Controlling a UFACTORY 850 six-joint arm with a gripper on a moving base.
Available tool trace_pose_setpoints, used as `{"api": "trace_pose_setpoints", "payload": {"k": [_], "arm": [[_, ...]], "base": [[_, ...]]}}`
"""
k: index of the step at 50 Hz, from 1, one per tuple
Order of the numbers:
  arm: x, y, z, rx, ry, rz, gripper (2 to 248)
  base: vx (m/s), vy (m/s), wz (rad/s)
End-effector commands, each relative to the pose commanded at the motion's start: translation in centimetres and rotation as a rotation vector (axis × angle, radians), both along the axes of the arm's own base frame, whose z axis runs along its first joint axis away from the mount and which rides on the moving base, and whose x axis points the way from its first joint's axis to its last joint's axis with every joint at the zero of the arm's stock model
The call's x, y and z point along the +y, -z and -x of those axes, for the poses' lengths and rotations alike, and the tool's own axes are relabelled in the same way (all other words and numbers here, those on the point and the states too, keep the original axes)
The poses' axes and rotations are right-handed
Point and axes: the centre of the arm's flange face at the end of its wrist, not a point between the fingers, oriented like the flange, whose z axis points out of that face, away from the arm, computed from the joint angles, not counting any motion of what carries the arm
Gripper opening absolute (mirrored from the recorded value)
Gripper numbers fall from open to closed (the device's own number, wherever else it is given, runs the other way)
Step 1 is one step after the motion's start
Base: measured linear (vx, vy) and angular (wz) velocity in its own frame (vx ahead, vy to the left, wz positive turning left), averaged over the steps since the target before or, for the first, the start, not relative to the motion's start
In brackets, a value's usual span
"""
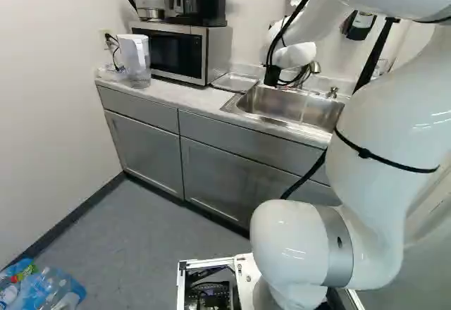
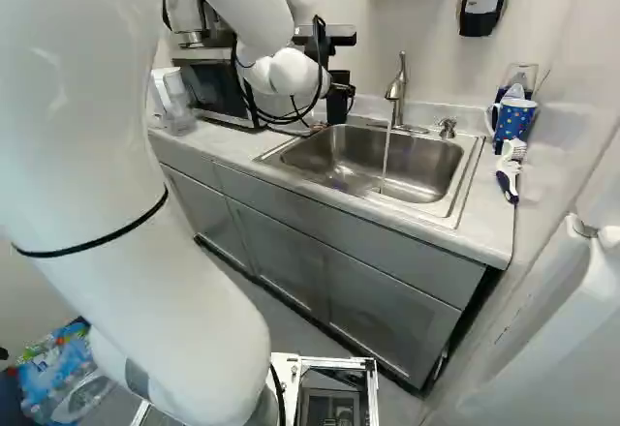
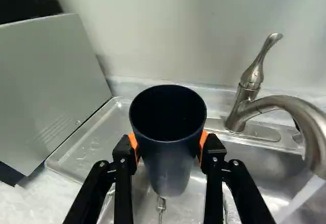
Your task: Rinse the cup and place it in the tray
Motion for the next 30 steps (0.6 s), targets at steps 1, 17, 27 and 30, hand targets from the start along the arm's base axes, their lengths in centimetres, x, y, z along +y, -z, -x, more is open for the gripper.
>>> {"api": "trace_pose_setpoints", "payload": {"k": [1,17,27,30], "arm": [[0.1,0.0,-0.1,0.000,-0.003,0.000,126],[2.3,0.0,-2.1,-0.002,-0.049,0.000,126],[3.7,0.1,-3.5,-0.004,-0.077,0.001,126],[4.1,0.1,-3.9,-0.005,-0.086,0.001,126]], "base": [[0.000,0.000,0.000],[0.000,0.000,0.000],[0.000,0.000,0.000],[0.000,0.000,0.000]]}}
